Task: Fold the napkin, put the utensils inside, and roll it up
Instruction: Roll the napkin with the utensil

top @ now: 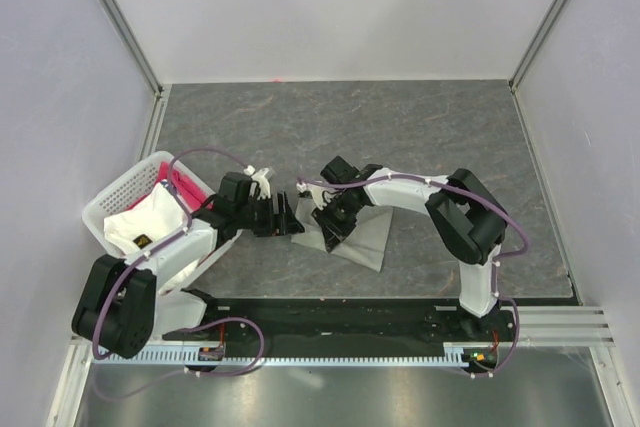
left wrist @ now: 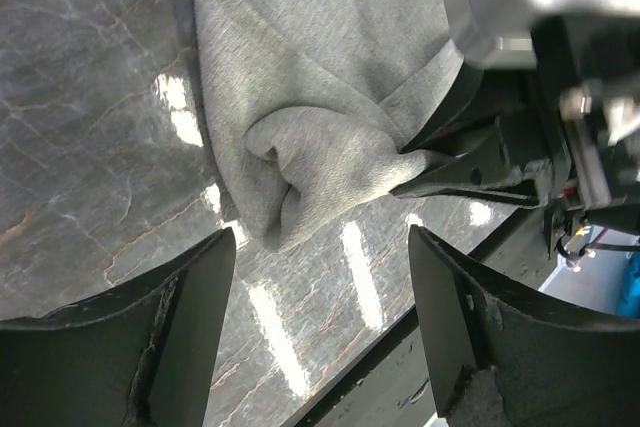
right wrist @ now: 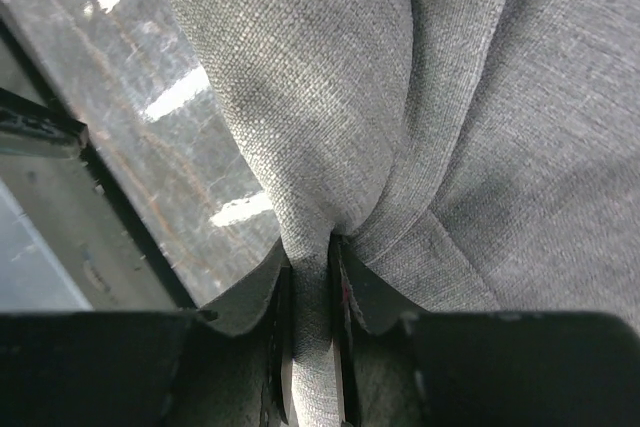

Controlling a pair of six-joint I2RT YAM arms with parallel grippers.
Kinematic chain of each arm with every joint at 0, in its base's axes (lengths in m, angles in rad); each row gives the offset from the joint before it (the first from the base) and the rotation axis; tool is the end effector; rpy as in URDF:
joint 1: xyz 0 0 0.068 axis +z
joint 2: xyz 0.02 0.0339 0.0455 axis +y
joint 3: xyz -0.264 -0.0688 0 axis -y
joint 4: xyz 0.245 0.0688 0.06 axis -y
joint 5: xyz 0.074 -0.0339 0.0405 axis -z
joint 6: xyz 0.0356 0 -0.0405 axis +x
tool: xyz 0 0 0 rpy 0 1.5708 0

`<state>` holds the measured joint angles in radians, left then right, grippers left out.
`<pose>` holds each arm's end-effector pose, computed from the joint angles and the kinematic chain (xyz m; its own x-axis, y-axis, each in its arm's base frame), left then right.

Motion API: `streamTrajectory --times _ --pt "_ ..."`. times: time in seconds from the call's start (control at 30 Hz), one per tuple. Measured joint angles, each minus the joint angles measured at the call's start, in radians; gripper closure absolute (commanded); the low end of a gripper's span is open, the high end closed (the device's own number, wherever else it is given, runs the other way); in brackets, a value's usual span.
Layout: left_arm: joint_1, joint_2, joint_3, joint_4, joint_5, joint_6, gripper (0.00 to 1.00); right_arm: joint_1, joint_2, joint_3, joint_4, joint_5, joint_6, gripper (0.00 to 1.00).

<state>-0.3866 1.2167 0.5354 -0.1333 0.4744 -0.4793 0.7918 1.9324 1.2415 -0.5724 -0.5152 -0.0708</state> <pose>0.2060 -0.1014 0.1766 -0.8864 -0.0821 -0.4556 0.2445 0.7527 -0.6113 0.2490 0.2772 0.1505 -0.6167 -0.7123 -0.3351 -0.7696 0.4560 0.4470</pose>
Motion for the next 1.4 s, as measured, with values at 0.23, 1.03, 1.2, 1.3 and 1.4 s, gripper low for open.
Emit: streamTrajectory --times 0.23,1.03,1.2,1.3,1.4 --pt "0.000 0.000 -0.048 0.050 0.008 0.000 0.21 -0.046 0.074 0.038 -0.073 -0.171 -0.005 0.76" --pt "-0.018 0.215 -0.074 0.350 0.134 0.014 0.29 -0.128 0.238 0.072 -0.172 -0.520 -0.068 0.79" --pt "-0.038 0.230 -0.075 0.355 0.138 0.031 0.46 -0.134 0.250 0.079 -0.183 -0.534 -0.073 0.79" --pt "-0.044 0.230 -0.082 0.354 0.137 0.035 0.54 -0.136 0.256 0.084 -0.192 -0.541 -0.075 0.79" --pt "-0.046 0.230 -0.088 0.353 0.135 0.035 0.72 -0.137 0.258 0.084 -0.195 -0.542 -0.076 0.78"
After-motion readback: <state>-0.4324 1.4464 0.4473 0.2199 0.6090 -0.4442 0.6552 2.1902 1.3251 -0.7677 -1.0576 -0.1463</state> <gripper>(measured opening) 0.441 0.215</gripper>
